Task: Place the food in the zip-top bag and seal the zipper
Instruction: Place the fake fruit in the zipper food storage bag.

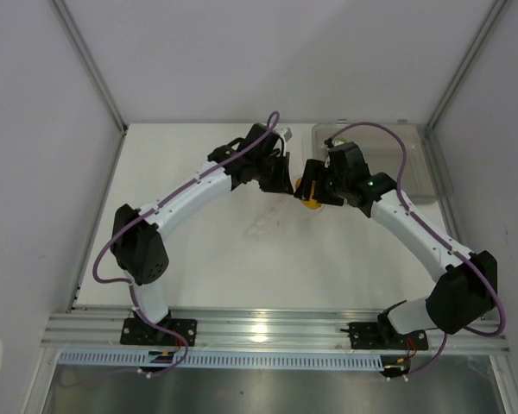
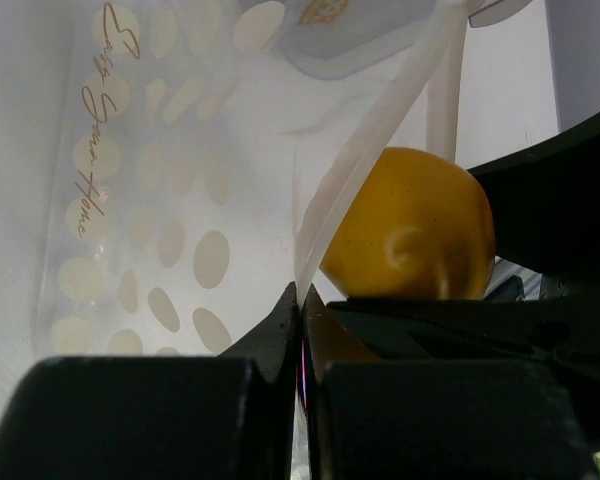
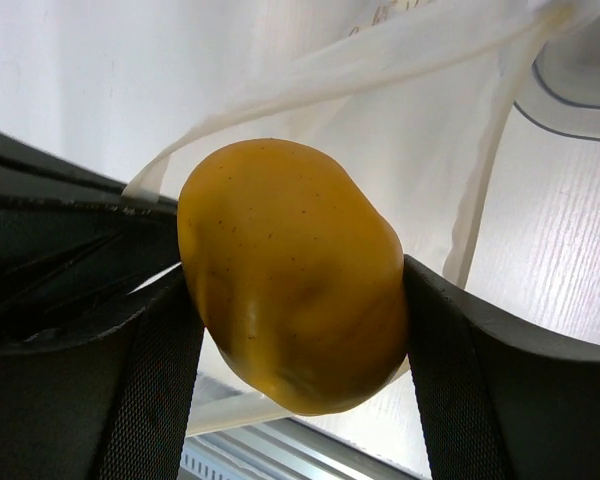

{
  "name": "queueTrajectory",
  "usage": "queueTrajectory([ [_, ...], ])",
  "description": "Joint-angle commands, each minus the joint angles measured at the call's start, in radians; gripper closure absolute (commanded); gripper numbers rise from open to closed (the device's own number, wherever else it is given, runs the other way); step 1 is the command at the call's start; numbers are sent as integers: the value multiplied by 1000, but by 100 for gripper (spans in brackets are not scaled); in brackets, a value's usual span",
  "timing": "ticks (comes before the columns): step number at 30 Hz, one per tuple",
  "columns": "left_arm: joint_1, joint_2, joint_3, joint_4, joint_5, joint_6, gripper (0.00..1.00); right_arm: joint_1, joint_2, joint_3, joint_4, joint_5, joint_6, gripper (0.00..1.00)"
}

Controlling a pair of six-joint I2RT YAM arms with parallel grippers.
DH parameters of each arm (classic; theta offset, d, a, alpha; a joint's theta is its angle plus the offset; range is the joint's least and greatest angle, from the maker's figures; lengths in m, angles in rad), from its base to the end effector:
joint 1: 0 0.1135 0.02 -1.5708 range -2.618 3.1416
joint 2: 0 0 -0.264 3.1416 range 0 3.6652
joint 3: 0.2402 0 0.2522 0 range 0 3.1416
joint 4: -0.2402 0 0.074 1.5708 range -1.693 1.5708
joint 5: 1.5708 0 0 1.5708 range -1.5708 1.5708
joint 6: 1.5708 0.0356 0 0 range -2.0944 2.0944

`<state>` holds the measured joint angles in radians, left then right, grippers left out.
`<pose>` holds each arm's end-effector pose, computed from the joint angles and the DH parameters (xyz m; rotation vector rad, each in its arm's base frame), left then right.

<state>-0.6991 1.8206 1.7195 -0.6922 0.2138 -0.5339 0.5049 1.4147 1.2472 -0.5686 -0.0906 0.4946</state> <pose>0.3100 -0.2705 0.3267 0.3164 2.4870 -0.8124 0.2712 0.1535 0.3191 -0.0601 2.3818 0.6009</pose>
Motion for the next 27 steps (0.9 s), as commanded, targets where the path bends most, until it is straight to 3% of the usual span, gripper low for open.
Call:
queueTrajectory([
  [1,7,-75,-20,49,53,-15,99,3,12,-5,18,55,19,67],
  [22,-28,-119,-107,94,99,-26,99,41,26,1,-40,123,45,59],
  [25,-30,-115,-92,79,88,-18,99,41,30,1,-37,121,47,53],
  [27,-28,-112,-81,65,79,-14,99,41,46,15,-42,130,44,44],
])
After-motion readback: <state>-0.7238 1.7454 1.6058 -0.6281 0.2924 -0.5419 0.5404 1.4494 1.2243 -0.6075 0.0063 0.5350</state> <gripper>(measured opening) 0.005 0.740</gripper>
